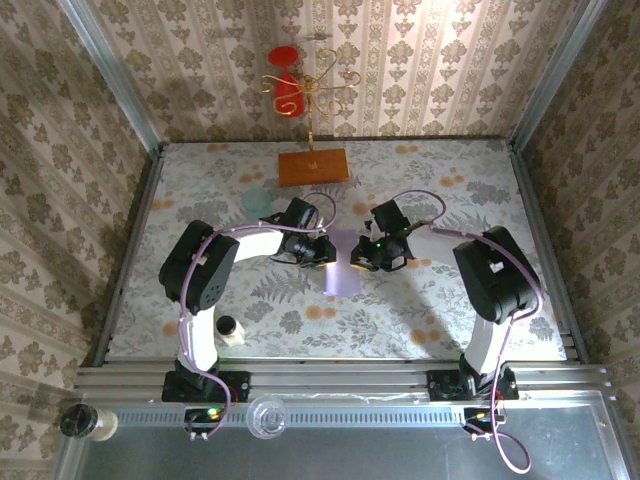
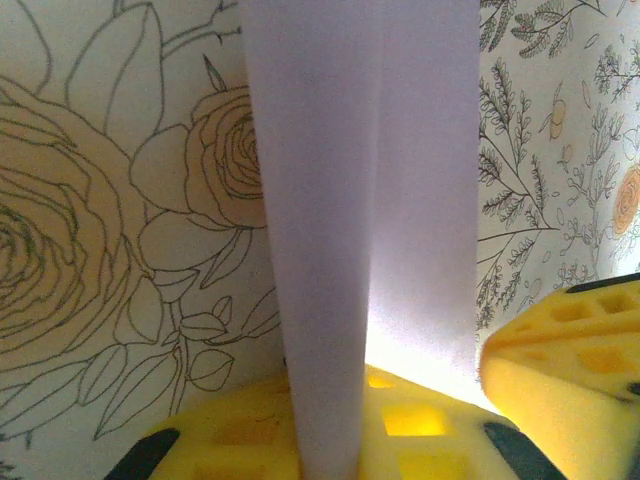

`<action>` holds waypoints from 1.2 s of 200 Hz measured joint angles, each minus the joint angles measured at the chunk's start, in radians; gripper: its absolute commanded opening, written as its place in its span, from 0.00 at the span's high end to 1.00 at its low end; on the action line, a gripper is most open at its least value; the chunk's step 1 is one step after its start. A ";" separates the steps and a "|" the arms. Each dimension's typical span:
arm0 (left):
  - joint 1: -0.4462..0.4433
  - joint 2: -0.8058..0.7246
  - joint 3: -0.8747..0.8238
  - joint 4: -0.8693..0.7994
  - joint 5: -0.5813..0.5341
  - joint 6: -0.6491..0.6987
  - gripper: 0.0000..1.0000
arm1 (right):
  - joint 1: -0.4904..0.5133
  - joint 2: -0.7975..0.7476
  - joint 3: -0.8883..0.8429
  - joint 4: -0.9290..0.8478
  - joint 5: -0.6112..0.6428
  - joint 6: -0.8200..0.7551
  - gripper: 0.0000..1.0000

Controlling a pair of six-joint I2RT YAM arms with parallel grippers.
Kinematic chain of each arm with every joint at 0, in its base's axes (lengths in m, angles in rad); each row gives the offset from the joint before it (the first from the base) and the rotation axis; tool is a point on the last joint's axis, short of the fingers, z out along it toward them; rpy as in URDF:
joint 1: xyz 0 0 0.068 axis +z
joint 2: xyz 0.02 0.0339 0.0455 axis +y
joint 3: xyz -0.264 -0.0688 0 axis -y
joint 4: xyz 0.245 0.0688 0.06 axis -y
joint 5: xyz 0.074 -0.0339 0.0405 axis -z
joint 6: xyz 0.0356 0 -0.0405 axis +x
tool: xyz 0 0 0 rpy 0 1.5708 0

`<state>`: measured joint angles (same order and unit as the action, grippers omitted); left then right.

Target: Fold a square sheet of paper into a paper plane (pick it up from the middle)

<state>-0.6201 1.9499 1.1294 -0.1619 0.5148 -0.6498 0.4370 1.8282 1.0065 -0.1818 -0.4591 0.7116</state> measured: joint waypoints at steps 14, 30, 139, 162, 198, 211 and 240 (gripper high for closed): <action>0.000 0.000 0.002 -0.004 0.000 0.001 0.82 | 0.003 0.017 0.018 0.000 -0.006 0.000 0.91; 0.000 0.000 0.005 -0.012 -0.001 0.001 0.82 | 0.005 0.026 0.029 0.000 -0.006 0.000 0.91; -0.006 -0.019 0.010 -0.034 -0.035 0.003 0.63 | 0.006 0.070 0.055 -0.029 -0.001 0.000 0.91; -0.008 -0.069 -0.001 -0.062 -0.091 -0.007 0.52 | 0.006 0.070 0.055 -0.029 -0.001 0.003 0.91; -0.029 -0.130 -0.011 -0.087 -0.146 -0.024 0.37 | 0.006 0.070 0.054 -0.027 -0.002 0.019 0.88; -0.048 -0.130 -0.011 -0.097 -0.156 -0.029 0.35 | 0.006 0.070 0.050 -0.022 -0.002 0.026 0.87; -0.077 -0.115 -0.009 -0.128 -0.172 -0.031 0.34 | 0.006 0.069 0.045 -0.007 -0.006 0.037 0.85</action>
<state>-0.6975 1.8347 1.1206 -0.2897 0.3428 -0.6804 0.4435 1.8969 1.0519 -0.1886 -0.4652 0.7486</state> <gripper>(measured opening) 0.656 0.142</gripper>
